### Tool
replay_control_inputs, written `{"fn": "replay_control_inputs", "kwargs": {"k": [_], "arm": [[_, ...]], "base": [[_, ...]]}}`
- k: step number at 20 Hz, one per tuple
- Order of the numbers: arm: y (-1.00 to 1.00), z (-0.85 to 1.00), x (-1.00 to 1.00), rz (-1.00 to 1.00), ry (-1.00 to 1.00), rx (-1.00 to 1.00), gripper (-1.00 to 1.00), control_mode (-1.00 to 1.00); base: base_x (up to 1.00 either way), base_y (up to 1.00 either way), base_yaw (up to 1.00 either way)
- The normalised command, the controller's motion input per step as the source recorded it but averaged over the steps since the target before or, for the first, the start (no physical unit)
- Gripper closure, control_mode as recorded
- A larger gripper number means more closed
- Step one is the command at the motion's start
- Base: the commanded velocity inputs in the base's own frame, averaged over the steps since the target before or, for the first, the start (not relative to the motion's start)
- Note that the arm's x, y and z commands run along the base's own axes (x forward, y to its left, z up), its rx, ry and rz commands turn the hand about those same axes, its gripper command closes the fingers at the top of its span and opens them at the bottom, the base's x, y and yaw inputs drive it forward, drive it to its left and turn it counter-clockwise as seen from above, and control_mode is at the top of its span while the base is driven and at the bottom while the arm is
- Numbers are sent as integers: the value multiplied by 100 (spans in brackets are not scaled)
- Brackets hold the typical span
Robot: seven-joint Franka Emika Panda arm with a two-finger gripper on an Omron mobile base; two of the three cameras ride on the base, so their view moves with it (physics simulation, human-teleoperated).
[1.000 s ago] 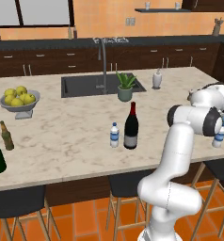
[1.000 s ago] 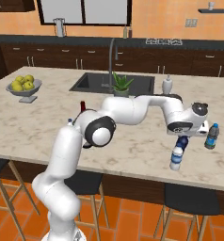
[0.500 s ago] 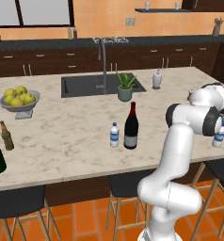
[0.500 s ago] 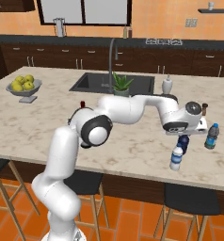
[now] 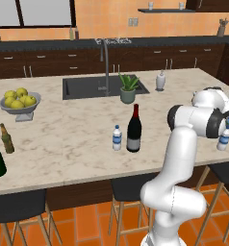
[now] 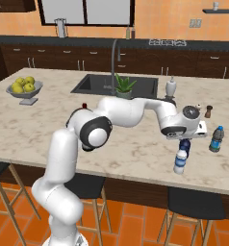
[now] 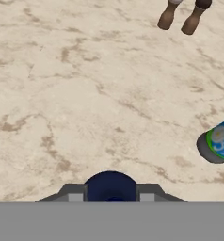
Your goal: Move the plastic bottles in the middle to the plastics group, and the glass bottles in the middle to the glass group.
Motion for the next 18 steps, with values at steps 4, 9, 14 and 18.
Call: {"fn": "replay_control_inputs", "kwargs": {"k": [4, 9, 14, 18], "arm": [[0, 0, 0, 0, 0, 0, -100, -100], [0, 0, 0, 0, 0, 0, -100, -100], [0, 31, 0, 0, 4, -1, -100, -100], [0, 68, 0, 0, 1, 2, -100, -100]], "base": [[0, 0, 0], [0, 0, 0], [0, 0, 0], [0, 0, 0]]}}
